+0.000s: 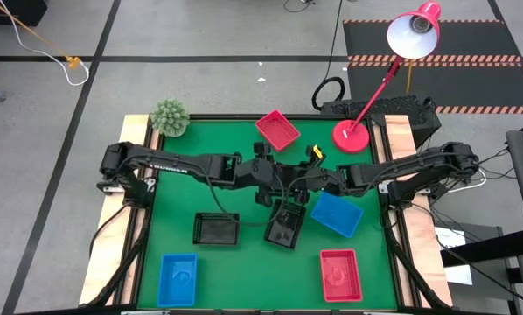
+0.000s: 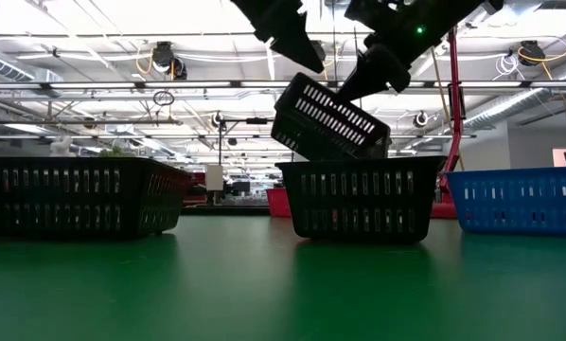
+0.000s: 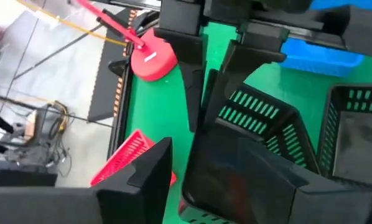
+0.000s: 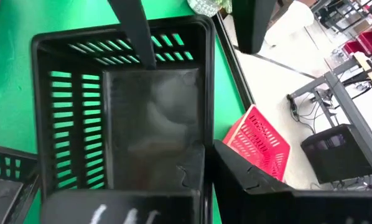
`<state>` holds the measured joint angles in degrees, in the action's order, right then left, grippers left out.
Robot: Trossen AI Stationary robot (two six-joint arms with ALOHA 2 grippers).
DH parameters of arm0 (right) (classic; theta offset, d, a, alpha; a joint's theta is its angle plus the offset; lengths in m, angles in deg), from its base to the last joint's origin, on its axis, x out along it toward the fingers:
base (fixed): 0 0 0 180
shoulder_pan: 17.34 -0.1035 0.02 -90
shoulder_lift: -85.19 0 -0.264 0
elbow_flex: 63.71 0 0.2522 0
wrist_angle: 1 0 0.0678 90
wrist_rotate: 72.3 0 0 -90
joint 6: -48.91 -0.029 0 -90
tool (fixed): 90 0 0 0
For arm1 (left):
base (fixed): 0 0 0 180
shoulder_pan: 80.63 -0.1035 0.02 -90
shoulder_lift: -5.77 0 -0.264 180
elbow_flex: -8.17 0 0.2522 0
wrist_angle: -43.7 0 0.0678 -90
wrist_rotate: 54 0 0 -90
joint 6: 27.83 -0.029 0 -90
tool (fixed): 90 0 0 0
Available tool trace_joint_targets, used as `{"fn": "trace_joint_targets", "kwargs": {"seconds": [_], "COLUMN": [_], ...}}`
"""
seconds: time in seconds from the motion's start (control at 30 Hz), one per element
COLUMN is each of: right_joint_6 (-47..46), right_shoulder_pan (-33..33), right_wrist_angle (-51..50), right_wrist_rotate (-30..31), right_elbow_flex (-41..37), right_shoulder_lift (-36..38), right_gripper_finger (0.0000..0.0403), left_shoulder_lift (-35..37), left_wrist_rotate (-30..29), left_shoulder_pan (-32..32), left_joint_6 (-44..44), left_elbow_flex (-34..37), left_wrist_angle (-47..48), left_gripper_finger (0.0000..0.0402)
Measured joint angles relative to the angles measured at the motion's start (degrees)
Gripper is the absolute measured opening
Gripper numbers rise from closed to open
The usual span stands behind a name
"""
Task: Stack baskets by color
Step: Stack the top right black bin on the bottom left black bin
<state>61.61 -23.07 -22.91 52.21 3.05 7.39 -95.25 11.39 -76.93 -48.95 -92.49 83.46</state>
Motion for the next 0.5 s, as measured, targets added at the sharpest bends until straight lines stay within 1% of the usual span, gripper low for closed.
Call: {"fn": "trace_joint_targets", "kwargs": {"seconds": [0.13,0.37,0.43,0.5], "right_joint_6": [0.2,1.5,1.6,1.6], "right_shoulder_pan": [0.0,-1.3,-1.5,-1.5], "right_wrist_angle": [0.0,0.1,0.2,0.2], "right_wrist_rotate": [-0.1,-0.1,-0.1,-0.1], "right_elbow_flex": [0.0,0.0,0.0,0.0], "right_shoulder_lift": [0.0,0.0,0.0,0.0], "right_gripper_finger": [0.0011,0.0011,0.0011,0.0011], "left_shoulder_lift": [-0.3,-0.3,-0.3,-0.3], "left_wrist_rotate": [2.7,2.8,3.4,5.0], "left_shoulder_pan": [-1.1,-2.4,-2.3,-2.4], "left_joint_6": [-2.1,-2.4,-2.7,-2.8], "left_elbow_flex": [0.0,0.0,0.0,0.0], "left_wrist_angle": [1.5,2.9,2.9,3.0], "left_gripper_finger": [0.0184,0.0181,0.017,0.0149]}}
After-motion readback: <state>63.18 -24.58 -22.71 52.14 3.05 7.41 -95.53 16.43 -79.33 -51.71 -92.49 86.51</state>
